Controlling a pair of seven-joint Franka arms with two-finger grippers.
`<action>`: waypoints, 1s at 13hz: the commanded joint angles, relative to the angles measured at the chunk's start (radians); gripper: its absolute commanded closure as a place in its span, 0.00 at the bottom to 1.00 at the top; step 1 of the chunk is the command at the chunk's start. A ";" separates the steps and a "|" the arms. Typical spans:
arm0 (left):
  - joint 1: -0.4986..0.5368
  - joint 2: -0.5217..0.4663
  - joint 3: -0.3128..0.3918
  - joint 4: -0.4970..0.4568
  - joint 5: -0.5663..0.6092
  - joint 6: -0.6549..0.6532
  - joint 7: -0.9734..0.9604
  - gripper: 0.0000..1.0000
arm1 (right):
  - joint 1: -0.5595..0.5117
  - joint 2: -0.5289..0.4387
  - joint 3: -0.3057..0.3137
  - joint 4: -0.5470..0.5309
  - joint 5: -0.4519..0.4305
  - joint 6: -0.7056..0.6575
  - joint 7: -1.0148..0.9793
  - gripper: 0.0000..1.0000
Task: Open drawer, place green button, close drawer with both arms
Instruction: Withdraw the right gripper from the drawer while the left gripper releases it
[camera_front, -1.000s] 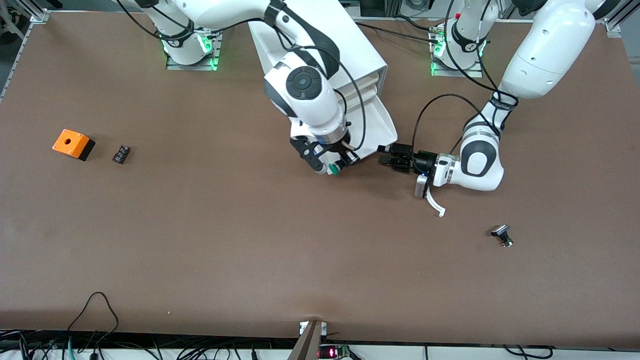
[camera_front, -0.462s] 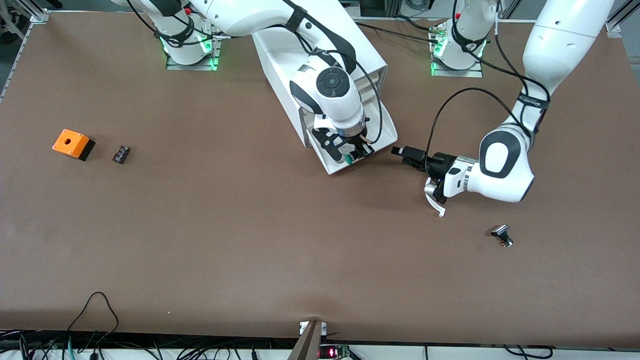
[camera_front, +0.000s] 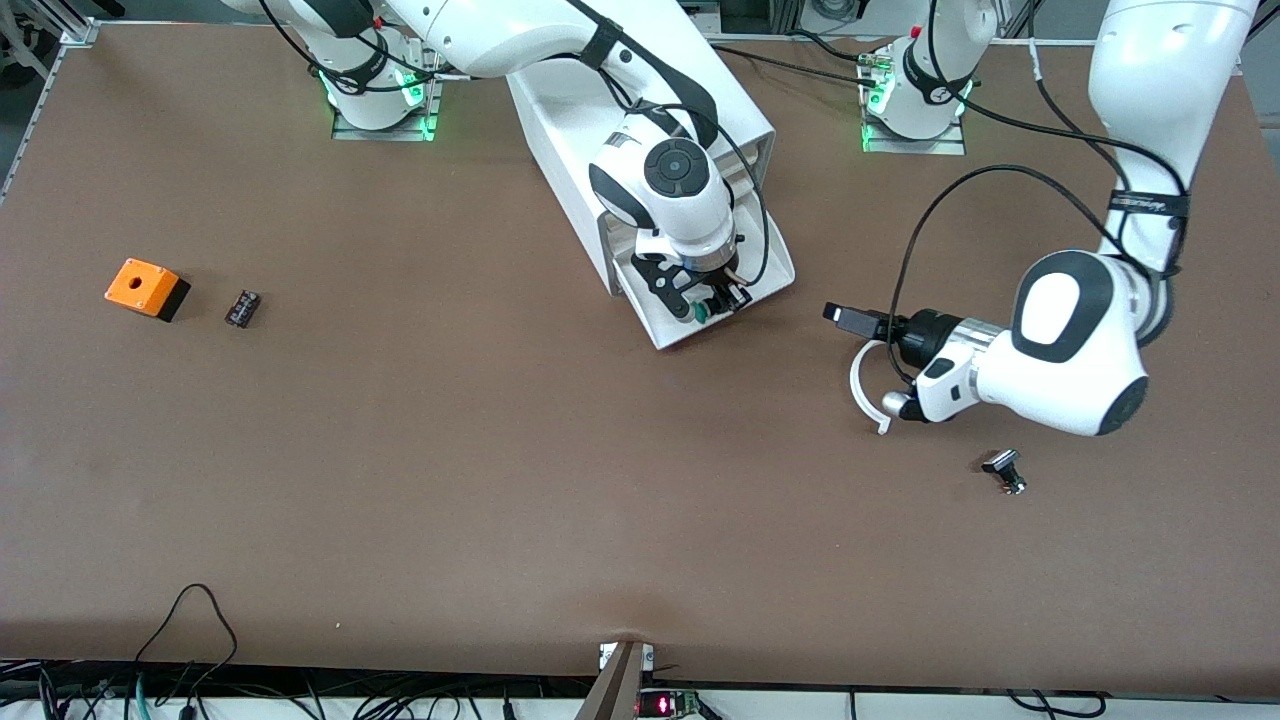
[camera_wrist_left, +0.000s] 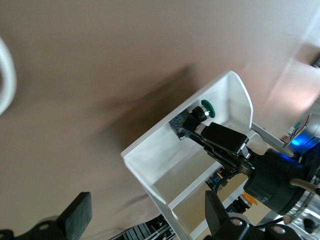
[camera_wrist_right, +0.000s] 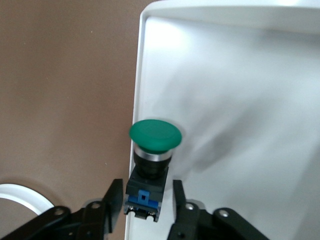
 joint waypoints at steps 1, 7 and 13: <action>-0.015 0.009 0.007 0.119 0.138 -0.075 -0.171 0.01 | 0.008 0.010 -0.006 0.032 -0.014 -0.005 0.016 0.00; -0.012 0.106 0.006 0.379 0.426 -0.096 -0.144 0.01 | -0.068 -0.079 -0.058 0.081 -0.017 -0.157 -0.232 0.00; -0.067 0.100 0.007 0.294 0.447 -0.009 -0.427 0.01 | -0.263 -0.189 -0.060 0.086 0.000 -0.316 -0.785 0.00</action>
